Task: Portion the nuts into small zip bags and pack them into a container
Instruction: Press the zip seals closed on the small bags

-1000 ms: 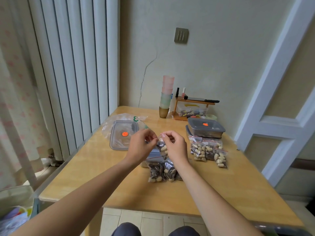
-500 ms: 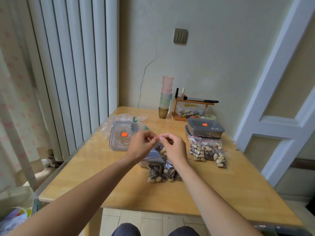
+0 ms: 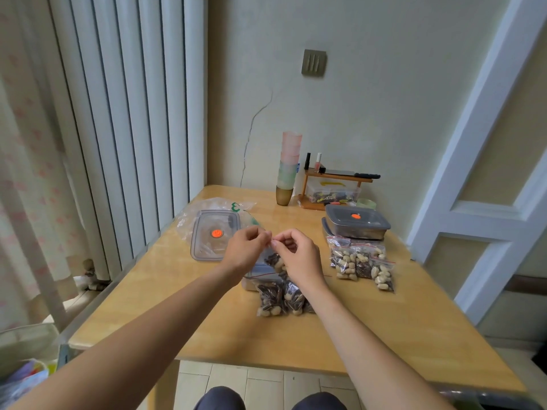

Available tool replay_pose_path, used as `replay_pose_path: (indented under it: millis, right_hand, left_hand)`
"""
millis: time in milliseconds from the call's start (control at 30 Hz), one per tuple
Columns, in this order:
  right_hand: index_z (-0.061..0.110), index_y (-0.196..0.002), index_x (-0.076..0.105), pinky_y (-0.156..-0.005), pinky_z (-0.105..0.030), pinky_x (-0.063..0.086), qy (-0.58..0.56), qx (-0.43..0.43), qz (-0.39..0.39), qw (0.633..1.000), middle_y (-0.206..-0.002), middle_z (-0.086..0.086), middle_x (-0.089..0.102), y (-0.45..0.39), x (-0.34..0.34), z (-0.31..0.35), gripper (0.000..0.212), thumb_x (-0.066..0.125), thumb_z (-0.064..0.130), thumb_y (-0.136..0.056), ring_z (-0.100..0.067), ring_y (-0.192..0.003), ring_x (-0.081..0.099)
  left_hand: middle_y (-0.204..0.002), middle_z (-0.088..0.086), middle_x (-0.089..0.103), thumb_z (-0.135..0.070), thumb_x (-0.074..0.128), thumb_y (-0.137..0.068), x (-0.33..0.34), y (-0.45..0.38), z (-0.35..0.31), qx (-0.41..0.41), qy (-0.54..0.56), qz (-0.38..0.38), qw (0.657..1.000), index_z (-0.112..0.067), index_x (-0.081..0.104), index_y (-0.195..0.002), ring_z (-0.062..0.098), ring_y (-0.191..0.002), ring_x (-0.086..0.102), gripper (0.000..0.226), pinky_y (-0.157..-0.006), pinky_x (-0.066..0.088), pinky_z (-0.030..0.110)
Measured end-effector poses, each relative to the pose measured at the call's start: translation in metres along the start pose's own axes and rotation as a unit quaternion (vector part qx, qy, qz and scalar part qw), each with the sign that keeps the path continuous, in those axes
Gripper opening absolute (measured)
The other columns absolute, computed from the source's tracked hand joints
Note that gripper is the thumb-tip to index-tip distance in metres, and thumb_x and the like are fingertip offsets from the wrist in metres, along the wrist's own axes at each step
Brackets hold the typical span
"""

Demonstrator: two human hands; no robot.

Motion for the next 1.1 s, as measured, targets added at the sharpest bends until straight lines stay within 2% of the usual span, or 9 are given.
replay_pose_path:
  millis: [133,333,500,567,667,800,867,967,1100]
  right_hand:
    - [0.023,-0.089,0.072,-0.078,-0.025,0.057,-0.002,0.005,0.005,1.0,-0.083,0.011,0.073,-0.002,0.002,0.001,0.005,0.077,0.022,-0.091,-0.004,-0.082,0.067]
    - [0.022,-0.087,0.071,-0.074,-0.02,0.054,-0.014,0.002,-0.001,1.0,-0.082,0.011,0.073,-0.003,0.003,0.006,0.007,0.077,0.021,-0.091,-0.003,-0.08,0.066]
    - [0.024,-0.085,0.071,-0.076,-0.027,0.056,0.006,-0.02,0.017,1.0,-0.08,0.008,0.073,-0.002,0.001,0.009,0.012,0.072,0.014,-0.092,-0.01,-0.08,0.068]
    - [0.024,-0.084,0.072,-0.077,-0.029,0.057,0.003,-0.015,0.018,1.0,-0.08,0.009,0.073,-0.003,-0.001,0.009,0.013,0.074,0.013,-0.091,-0.011,-0.08,0.068]
    - [0.025,-0.084,0.073,-0.077,-0.029,0.057,0.011,-0.009,0.014,1.0,-0.08,0.01,0.073,-0.003,0.001,0.01,0.01,0.077,0.017,-0.089,-0.008,-0.08,0.067]
    - [0.024,-0.083,0.071,-0.075,-0.025,0.054,0.015,-0.006,0.012,1.0,-0.079,0.01,0.071,0.0,0.002,0.01,0.009,0.077,0.022,-0.09,-0.006,-0.077,0.065]
    - [0.023,-0.083,0.071,-0.075,-0.025,0.054,0.011,-0.007,0.01,1.0,-0.079,0.009,0.072,0.001,-0.001,0.008,0.01,0.077,0.02,-0.09,-0.007,-0.078,0.065]
    - [0.022,-0.086,0.073,-0.075,-0.023,0.055,0.011,-0.013,0.012,1.0,-0.081,0.008,0.073,0.0,-0.003,0.008,0.009,0.075,0.015,-0.092,-0.009,-0.08,0.066]
    - [0.021,-0.091,0.075,-0.072,-0.016,0.053,0.004,-0.003,0.011,1.0,-0.083,0.009,0.073,0.0,-0.003,0.007,0.005,0.075,0.016,-0.092,-0.005,-0.08,0.066]
  left_hand:
    - [-0.065,-0.006,0.059,-0.03,0.055,-0.102,0.0,0.005,-0.002,0.015,-0.007,-0.033,0.999,-0.016,0.064,-0.071,0.009,-0.064,0.052,0.035,-0.063,0.042,0.027]
    - [-0.068,0.001,0.06,-0.032,0.053,-0.103,-0.001,0.008,-0.003,0.003,0.02,-0.071,0.997,-0.003,0.066,-0.079,0.012,-0.065,0.053,0.04,-0.067,0.045,0.032]
    - [-0.086,0.018,0.071,-0.049,0.055,-0.099,-0.002,0.006,-0.006,-0.026,-0.022,0.008,0.999,-0.007,0.075,-0.088,0.017,-0.074,0.061,0.048,-0.073,0.049,0.034]
    - [-0.078,0.017,0.069,-0.04,0.06,-0.099,-0.005,0.006,-0.006,-0.037,0.004,0.015,0.999,-0.005,0.074,-0.084,0.017,-0.072,0.06,0.041,-0.07,0.048,0.031]
    - [-0.064,0.003,0.057,-0.029,0.059,-0.101,-0.004,0.007,-0.006,-0.066,0.049,-0.008,0.997,-0.008,0.068,-0.075,0.015,-0.063,0.051,0.035,-0.06,0.042,0.026]
    - [-0.068,0.004,0.053,-0.027,0.05,-0.106,-0.01,0.005,-0.001,-0.123,0.13,-0.064,0.982,-0.005,0.063,-0.088,0.013,-0.059,0.05,0.032,-0.048,0.045,0.019]
    - [-0.068,0.004,0.053,-0.031,0.048,-0.107,-0.011,0.006,-0.004,-0.086,0.098,-0.024,0.991,-0.005,0.061,-0.085,0.014,-0.062,0.052,0.036,-0.049,0.045,0.014]
    - [-0.072,0.001,0.055,-0.036,0.054,-0.103,-0.005,0.01,-0.008,-0.012,0.019,0.073,0.997,-0.011,0.059,-0.081,0.012,-0.066,0.051,0.034,-0.063,0.045,0.022]
    - [-0.068,-0.002,0.059,-0.03,0.06,-0.1,-0.005,0.005,-0.007,0.045,-0.045,0.062,0.996,-0.013,0.062,-0.078,0.011,-0.062,0.051,0.028,-0.064,0.042,0.031]
Point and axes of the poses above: each hand's wrist, its own y-axis away from the middle knuckle, its own x-axis out of the palm, z = x × y, the point moved 6 cm from there along -y, towards the middle knuckle
